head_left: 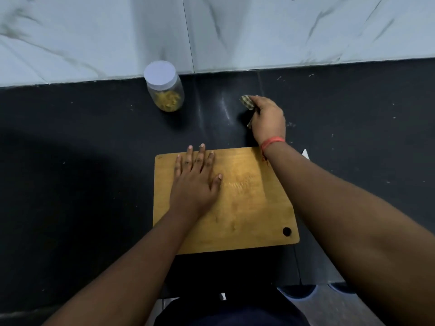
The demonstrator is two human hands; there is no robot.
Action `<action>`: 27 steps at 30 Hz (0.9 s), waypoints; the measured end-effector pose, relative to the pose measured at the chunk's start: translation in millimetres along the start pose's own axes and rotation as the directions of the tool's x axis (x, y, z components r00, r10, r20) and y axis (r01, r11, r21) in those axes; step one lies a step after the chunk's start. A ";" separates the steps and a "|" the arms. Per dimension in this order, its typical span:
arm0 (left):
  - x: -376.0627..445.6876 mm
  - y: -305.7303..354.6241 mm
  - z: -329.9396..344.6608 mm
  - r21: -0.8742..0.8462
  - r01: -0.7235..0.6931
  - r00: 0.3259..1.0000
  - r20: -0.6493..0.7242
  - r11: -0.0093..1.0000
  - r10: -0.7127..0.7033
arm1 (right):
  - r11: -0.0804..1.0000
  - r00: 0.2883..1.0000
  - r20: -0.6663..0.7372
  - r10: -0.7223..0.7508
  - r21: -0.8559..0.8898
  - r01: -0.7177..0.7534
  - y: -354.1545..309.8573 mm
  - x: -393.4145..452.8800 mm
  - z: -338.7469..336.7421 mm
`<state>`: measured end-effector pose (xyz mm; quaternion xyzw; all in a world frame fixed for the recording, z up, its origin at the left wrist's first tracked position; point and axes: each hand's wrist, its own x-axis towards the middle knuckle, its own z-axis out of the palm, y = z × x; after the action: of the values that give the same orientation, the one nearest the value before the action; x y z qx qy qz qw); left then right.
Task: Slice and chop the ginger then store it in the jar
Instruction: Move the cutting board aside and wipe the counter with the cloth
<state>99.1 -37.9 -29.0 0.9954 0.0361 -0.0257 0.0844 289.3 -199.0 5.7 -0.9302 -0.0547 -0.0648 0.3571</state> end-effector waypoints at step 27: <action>1.7 2.1 -3.6 0.039 0.036 0.998 0.045 0.999 -0.037 | 0.906 0.942 0.322 -0.096 -0.364 0.217 3.7 37.0 15.0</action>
<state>101.2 -39.3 -25.2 0.9952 0.0518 -0.0506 0.0657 327.6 -189.6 -2.0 -0.9744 -0.1689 0.0369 0.1436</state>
